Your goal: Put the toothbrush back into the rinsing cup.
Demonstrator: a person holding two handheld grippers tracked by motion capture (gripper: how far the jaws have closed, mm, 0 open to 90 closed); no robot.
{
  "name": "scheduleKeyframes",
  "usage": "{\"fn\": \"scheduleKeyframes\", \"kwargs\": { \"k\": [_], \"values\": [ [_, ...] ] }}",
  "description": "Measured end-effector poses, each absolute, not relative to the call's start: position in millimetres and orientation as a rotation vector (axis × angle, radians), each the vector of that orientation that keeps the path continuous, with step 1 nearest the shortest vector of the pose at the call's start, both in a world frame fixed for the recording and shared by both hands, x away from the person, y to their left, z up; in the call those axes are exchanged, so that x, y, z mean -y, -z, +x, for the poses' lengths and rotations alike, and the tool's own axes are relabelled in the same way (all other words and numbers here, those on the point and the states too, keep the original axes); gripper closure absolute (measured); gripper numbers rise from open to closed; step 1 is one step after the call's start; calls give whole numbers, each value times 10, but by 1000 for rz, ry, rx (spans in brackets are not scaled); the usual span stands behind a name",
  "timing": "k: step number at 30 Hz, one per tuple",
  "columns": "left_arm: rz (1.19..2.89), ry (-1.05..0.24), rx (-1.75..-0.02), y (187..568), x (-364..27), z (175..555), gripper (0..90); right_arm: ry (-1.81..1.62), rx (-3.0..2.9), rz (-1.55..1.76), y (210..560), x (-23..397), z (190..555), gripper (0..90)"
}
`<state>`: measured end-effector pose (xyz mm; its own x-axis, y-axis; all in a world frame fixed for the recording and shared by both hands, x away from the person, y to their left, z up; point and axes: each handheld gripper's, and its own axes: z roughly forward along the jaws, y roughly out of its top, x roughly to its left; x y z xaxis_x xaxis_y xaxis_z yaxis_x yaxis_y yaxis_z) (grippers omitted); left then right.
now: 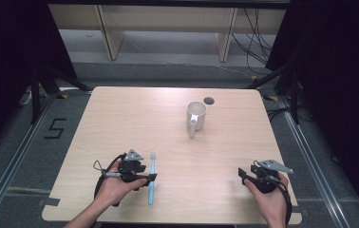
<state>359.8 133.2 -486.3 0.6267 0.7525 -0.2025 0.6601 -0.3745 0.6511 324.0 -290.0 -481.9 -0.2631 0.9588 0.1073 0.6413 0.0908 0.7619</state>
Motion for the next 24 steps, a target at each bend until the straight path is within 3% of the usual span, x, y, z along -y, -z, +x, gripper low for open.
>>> {"fn": "scheduleKeyframes", "kwargs": {
  "k": [12, 19, 24],
  "values": [
    [2356, -54, -1302, 4747, -1152, 3753, 502, -1016, -1957, 1573, 4813, 2917, 3231, 462],
    [2403, 43, -1430, 4716, -1000, 3840, 517, -1036, -1940, 1618, 4815, 2894, 3217, 462],
    [2425, 24, -1450, 4710, -959, 3889, 543, -1022, -1939, 1622, 4812, 2894, 3216, 461]
  ]
}}
